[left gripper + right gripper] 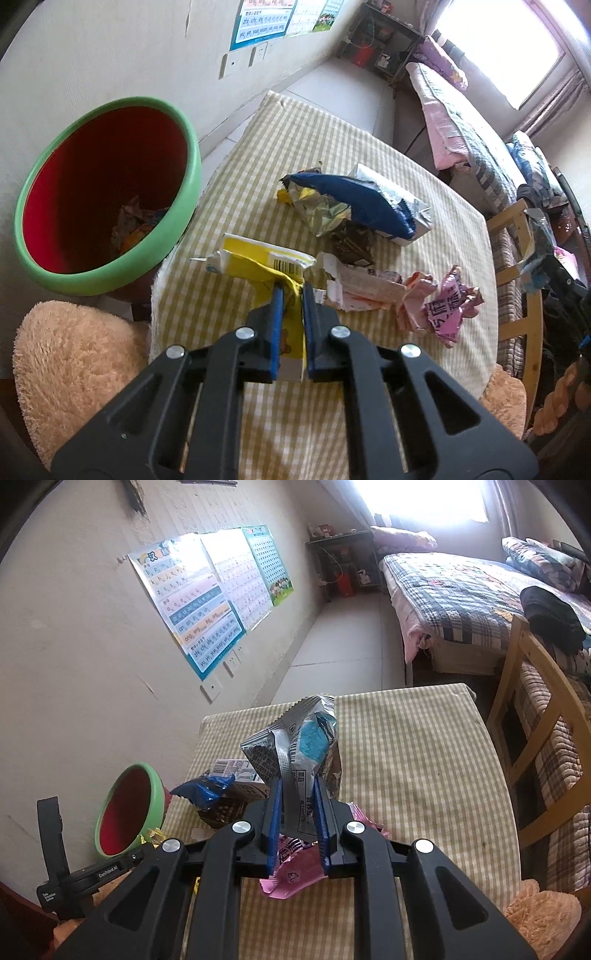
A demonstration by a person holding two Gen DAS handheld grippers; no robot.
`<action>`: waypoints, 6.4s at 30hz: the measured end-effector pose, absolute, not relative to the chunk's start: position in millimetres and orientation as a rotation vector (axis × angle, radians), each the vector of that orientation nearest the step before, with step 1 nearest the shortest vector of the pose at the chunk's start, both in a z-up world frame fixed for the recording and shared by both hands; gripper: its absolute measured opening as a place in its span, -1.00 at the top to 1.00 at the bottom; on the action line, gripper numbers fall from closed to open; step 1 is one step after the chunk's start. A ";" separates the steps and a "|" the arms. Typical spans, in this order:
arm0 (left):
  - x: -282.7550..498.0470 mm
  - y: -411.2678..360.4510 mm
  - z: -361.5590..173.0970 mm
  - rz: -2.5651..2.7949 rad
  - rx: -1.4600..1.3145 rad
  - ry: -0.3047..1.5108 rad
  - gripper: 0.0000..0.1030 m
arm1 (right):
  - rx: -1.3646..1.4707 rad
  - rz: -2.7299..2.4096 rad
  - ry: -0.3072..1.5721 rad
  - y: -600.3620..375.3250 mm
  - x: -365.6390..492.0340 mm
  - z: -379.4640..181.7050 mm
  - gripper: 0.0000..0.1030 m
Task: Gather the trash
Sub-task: 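Grasp the yellow wrapper with the left gripper while the right holds the silver wrapper, then release the yellow wrapper into the bucket while the right releases the silver wrapper there, then grasp the small yellow wrapper on the table with the left gripper, then grasp the white paper wrapper on the table with the right gripper, then carry the yellow wrapper over the bucket and open the left gripper while the right drops the white paper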
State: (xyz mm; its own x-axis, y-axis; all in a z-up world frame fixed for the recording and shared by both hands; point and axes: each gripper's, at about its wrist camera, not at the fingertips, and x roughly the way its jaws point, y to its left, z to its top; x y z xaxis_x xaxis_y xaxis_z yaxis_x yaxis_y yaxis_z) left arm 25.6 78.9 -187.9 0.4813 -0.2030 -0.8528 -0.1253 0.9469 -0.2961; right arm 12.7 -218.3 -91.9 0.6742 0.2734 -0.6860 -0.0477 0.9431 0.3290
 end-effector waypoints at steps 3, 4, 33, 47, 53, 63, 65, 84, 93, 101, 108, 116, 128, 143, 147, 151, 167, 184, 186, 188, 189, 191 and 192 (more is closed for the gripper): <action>23.9 78.4 -179.1 -0.060 -0.340 1.054 0.82 | 0.294 0.191 0.810 -217.2 10.8 -89.3 0.68; 23.6 77.9 -175.3 -0.065 -0.338 1.045 0.82 | 0.293 0.194 0.810 -216.2 10.2 -88.9 0.68; 19.2 154.1 -136.8 0.052 -0.402 0.888 0.82 | 0.209 0.450 0.888 -105.8 19.9 -87.3 0.68; 18.5 244.2 -141.6 0.192 -0.429 0.877 0.82 | 0.197 0.706 0.963 13.6 56.4 -90.9 0.68; 23.8 268.5 -153.3 0.220 -0.441 0.900 0.82 | 0.191 0.749 1.060 63.6 84.9 -111.4 0.67; 36.4 280.6 -168.5 0.223 -0.448 0.933 0.81 | 0.165 0.747 1.118 99.2 98.0 -133.2 0.63; 37.0 283.4 -167.9 0.248 -0.451 0.923 0.28 | 0.160 0.750 1.115 104.8 99.6 -132.8 0.49; 33.9 217.4 -153.0 0.123 -0.399 0.906 -0.06 | 0.152 0.577 0.980 -35.7 34.5 -105.8 0.29; 44.1 111.3 -181.6 -0.108 -0.438 1.038 -0.06 | 0.249 0.309 1.031 -144.6 -15.9 -149.2 0.29; 43.5 48.5 -204.2 -0.168 -0.455 1.137 -0.06 | 0.381 0.212 1.046 -198.1 -31.6 -164.8 0.29; 18.0 39.7 -219.0 -0.137 -0.383 1.200 -0.06 | 0.442 0.160 1.046 -226.1 -32.6 -171.7 0.29; 7.4 37.2 -251.5 -0.176 -0.410 1.303 0.62 | 0.257 0.262 1.036 -200.9 -7.5 -155.2 0.29; -0.4 42.1 -238.2 -0.179 -0.381 1.269 0.82 | -0.126 0.627 1.246 -103.4 83.8 -174.2 0.29; -9.4 59.5 -244.2 -0.128 -0.431 1.289 0.36 | -0.264 0.742 1.400 -56.9 75.8 -228.9 0.37; -10.3 56.4 -248.8 -0.130 -0.417 1.299 0.36 | -0.221 0.745 1.390 -57.8 71.3 -231.0 0.33; -9.7 54.7 -248.7 -0.134 -0.407 1.295 0.36 | -0.199 0.745 1.374 -55.7 77.7 -222.9 0.33; -2.0 28.3 -249.0 -0.182 -0.344 1.288 0.46 | -0.094 0.717 1.407 -57.0 91.4 -232.4 0.40; 2.4 69.1 -197.4 -0.056 -0.372 1.096 0.65 | 0.076 0.602 1.095 -89.4 43.2 -140.1 0.44; 4.7 77.9 -182.7 -0.023 -0.353 1.055 0.65 | 0.044 0.586 1.058 -85.5 36.7 -132.5 0.43; 6.1 87.1 -169.0 0.009 -0.339 1.017 0.65 | 0.022 0.589 1.038 -79.8 34.0 -126.0 0.43; 5.1 92.4 -164.2 0.019 -0.334 1.004 0.65 | 0.020 0.599 1.032 -75.8 34.2 -122.2 0.43; -0.1 100.9 -153.9 0.045 -0.319 0.972 0.65 | 0.027 0.616 1.022 -66.6 32.7 -118.5 0.43; -1.1 103.7 -151.8 0.054 -0.312 0.962 0.65 | 0.025 0.626 1.017 -58.9 33.6 -116.9 0.43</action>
